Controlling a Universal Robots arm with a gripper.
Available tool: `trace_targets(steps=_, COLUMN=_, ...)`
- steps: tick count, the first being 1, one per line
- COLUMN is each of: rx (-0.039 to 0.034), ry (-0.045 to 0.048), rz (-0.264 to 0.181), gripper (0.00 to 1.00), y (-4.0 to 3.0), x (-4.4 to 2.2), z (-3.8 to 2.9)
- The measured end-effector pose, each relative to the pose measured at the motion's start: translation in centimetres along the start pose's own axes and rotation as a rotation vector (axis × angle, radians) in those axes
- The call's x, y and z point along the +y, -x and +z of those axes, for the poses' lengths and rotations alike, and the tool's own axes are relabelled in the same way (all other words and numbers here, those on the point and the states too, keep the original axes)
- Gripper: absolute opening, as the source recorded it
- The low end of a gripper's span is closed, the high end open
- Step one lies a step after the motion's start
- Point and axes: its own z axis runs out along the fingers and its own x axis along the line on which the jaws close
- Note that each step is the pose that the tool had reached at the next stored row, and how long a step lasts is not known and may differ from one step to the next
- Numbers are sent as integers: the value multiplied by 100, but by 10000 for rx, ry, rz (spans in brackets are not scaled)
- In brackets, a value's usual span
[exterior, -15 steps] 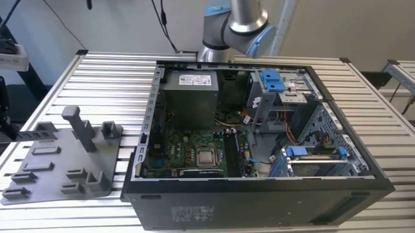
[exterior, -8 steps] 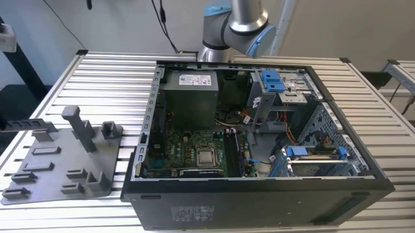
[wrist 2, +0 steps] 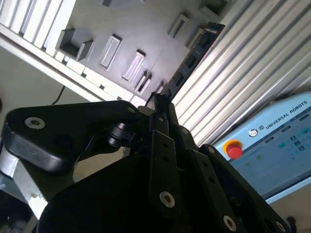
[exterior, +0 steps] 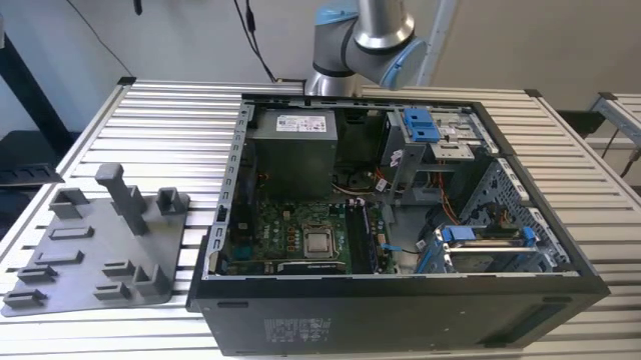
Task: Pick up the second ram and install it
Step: 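Pick up the second ram and move it above second insertion slot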
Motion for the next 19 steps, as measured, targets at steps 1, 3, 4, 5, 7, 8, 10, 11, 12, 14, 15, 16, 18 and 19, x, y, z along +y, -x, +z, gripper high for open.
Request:
trace_targets(steps=1, rx=0, ry=1, rz=0, gripper=14, y=1, x=0, z=-20)
trace_targets(steps=3, rx=0, ry=0, rz=0, gripper=14, y=3, x=0, z=-50)
trace_targets(steps=4, rx=0, ry=0, rz=0, gripper=14, y=3, x=0, z=-56)
trace_targets(steps=5, rx=0, ry=0, rz=0, gripper=14, y=4, x=-1, z=-57)
trace_targets(steps=7, rx=-1, ry=-1, rz=0, gripper=14, y=4, x=-1, z=-57)
trace_targets(steps=8, rx=-1, ry=-1, rz=0, gripper=14, y=4, x=-1, z=-57)
trace_targets(steps=10, rx=1, ry=2, rz=-2, gripper=14, y=3, x=-7, z=-60)
trace_targets(steps=11, rx=2, ry=2, rz=-2, gripper=14, y=2, x=-17, z=-60)
trace_targets(steps=12, rx=0, ry=1, rz=1, gripper=14, y=2, x=-32, z=-59)
trace_targets(steps=14, rx=1, ry=-1, rz=24, gripper=14, y=0, x=-66, z=-59)
trace_targets(steps=15, rx=1, ry=-2, rz=47, gripper=14, y=0, x=-78, z=-59)
trace_targets(steps=16, rx=1, ry=-5, rz=83, gripper=14, y=1, x=-87, z=-58)
trace_targets(steps=18, rx=3, ry=-13, rz=201, gripper=14, y=4, x=-95, z=-58)
trace_targets(steps=19, rx=3, ry=-18, rz=281, gripper=14, y=4, x=-97, z=-57)
